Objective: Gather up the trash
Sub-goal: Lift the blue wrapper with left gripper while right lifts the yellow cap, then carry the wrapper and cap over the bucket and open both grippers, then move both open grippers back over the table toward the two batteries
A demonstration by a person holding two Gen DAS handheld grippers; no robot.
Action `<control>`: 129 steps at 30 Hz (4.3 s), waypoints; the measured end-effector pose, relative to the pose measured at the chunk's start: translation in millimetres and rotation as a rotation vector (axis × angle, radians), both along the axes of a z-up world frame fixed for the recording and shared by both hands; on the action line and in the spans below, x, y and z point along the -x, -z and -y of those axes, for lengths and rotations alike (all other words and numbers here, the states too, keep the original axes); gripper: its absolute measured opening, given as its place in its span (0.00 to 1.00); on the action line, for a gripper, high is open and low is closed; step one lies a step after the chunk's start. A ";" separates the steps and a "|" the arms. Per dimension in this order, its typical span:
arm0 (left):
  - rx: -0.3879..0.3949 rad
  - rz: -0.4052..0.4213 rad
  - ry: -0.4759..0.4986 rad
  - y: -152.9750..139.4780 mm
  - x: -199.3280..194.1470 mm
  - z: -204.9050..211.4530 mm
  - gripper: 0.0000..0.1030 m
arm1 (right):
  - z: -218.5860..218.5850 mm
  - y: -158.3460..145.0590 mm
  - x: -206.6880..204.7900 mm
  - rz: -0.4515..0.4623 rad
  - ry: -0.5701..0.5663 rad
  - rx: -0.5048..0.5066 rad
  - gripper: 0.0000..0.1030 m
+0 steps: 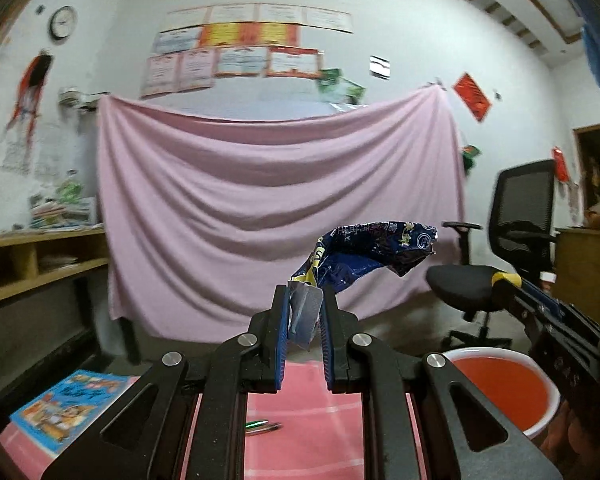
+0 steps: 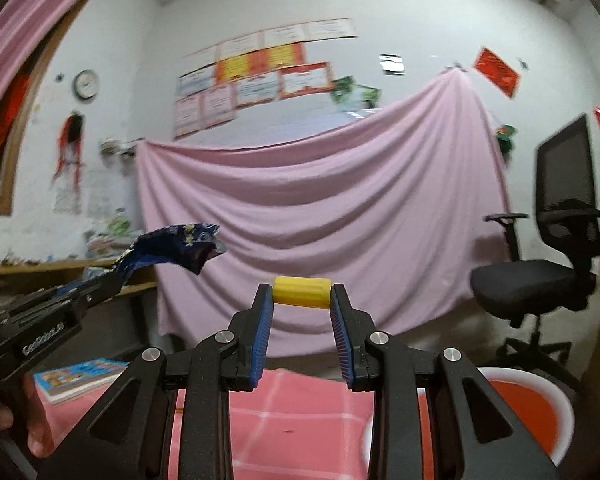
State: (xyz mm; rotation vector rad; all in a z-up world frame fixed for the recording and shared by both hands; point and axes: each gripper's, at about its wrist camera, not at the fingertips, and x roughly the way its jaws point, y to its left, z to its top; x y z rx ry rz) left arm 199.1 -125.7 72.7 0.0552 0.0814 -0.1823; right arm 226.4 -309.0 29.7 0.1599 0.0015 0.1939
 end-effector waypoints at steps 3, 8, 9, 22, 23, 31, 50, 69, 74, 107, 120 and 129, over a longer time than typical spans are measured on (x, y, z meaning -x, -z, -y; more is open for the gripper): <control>-0.019 -0.023 0.049 0.0 -10.5 27.6 0.11 | 24.9 -1.0 -2.8 -0.025 0.063 -0.045 0.26; 0.012 -0.087 0.112 2.6 -30.2 65.2 0.11 | 58.3 1.2 -13.5 -0.094 0.115 -0.122 0.26; 0.016 -0.096 0.120 3.1 -33.0 70.4 0.11 | 64.0 2.7 -16.8 -0.115 0.127 -0.131 0.26; 0.074 -0.427 0.249 28.1 -95.1 136.5 0.12 | 101.6 28.6 -43.6 -0.320 0.213 -0.187 0.26; 0.080 -0.458 0.259 30.7 -99.8 140.1 0.12 | 103.4 30.4 -45.9 -0.334 0.216 -0.192 0.26; 0.088 -0.607 0.299 40.8 -124.8 162.2 0.12 | 112.0 40.0 -55.4 -0.417 0.214 -0.239 0.27; 0.136 -0.620 0.260 45.0 -120.4 127.5 0.30 | 111.1 39.3 -59.8 -0.424 0.209 -0.240 0.29; 0.149 -0.419 0.085 13.5 -75.5 22.2 0.30 | 22.8 9.4 -41.9 -0.247 0.085 -0.121 0.48; 0.192 -0.336 0.003 8.2 -54.8 -28.1 0.46 | -6.5 0.1 -25.2 -0.114 0.080 -0.103 0.81; 0.114 -0.124 -0.238 55.3 1.9 -169.7 0.96 | -128.1 26.8 -28.1 -0.098 -0.119 0.186 1.00; 0.103 -0.319 -0.220 71.1 -54.3 -183.7 0.96 | -160.9 52.0 -98.7 -0.433 -0.213 0.285 0.88; 0.130 -0.538 -0.166 96.2 -92.2 -186.0 0.82 | -179.9 74.7 -123.4 -0.644 -0.317 0.353 0.69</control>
